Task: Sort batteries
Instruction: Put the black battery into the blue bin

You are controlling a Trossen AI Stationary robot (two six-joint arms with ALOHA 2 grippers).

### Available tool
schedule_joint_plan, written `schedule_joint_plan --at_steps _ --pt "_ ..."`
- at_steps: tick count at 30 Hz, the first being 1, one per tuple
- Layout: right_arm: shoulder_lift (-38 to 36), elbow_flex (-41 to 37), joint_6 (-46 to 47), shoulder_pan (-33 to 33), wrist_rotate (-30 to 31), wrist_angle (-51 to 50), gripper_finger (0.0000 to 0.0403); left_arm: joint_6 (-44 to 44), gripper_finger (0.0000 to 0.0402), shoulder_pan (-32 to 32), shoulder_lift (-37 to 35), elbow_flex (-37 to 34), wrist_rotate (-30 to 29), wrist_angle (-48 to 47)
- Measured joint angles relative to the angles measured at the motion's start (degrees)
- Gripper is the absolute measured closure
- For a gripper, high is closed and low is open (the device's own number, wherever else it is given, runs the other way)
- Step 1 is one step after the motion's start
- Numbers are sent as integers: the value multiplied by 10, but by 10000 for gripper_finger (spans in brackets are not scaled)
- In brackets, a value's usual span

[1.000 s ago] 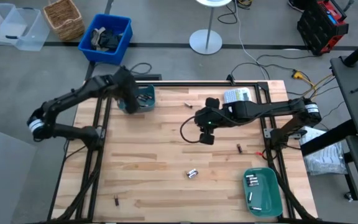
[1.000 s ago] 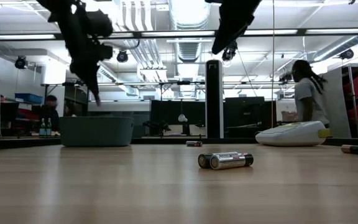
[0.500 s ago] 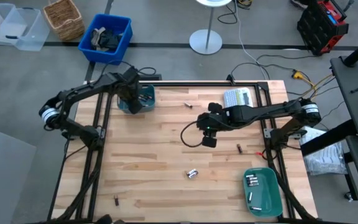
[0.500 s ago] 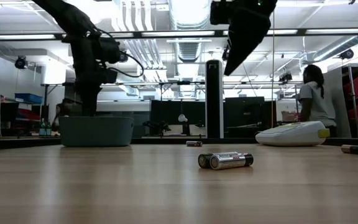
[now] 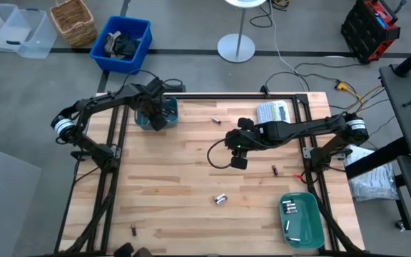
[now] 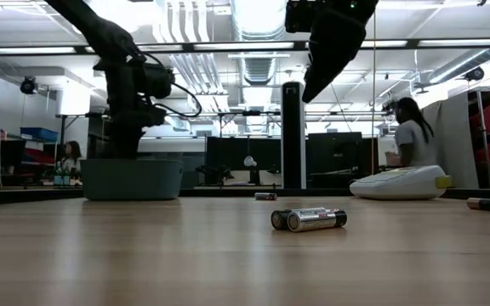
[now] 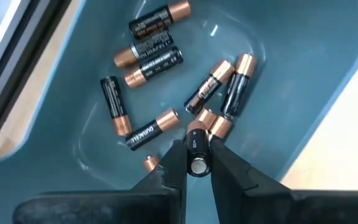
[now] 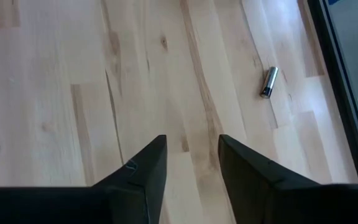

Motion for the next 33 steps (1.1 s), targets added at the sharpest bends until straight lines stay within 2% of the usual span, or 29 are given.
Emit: schedule_joint_plan --at_steps 5,21,33 --pt "0 0 0 0 0 0 270 0 373 0 1 0 0 19" --pt "0 0 0 0 0 0 245 -2 370 0 1 0 3 131" --pt "0 0 1 0 0 0 264 -19 370 0 2 0 3 163"
